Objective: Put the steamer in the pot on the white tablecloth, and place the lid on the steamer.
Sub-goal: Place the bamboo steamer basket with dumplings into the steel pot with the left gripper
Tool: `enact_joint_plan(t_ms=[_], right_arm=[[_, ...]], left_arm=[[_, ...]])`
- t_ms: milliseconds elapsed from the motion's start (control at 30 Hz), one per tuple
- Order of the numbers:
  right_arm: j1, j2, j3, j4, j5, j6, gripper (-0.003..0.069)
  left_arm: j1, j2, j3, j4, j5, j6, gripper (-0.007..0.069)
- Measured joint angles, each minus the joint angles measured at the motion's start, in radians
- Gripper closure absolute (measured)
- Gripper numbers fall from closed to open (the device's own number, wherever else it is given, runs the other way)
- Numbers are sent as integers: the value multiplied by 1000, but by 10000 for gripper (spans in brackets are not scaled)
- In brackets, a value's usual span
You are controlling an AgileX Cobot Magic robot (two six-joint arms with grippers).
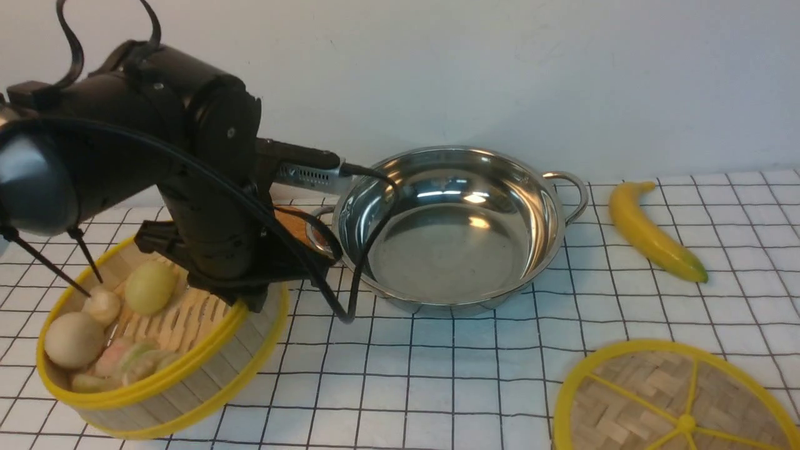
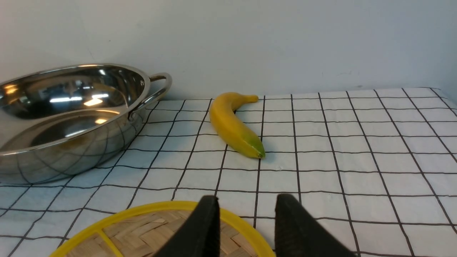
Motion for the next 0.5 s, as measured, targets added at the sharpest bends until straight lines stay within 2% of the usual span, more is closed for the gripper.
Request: enact_joint_plan(t_ms=[133, 500], right_arm=[[0, 0, 0, 0, 0, 0, 419], [0, 0, 0, 0, 0, 0, 419]], left_arm=[[0, 0, -34, 34, 2, 5, 531], [0, 0, -63, 55, 18, 152, 529]])
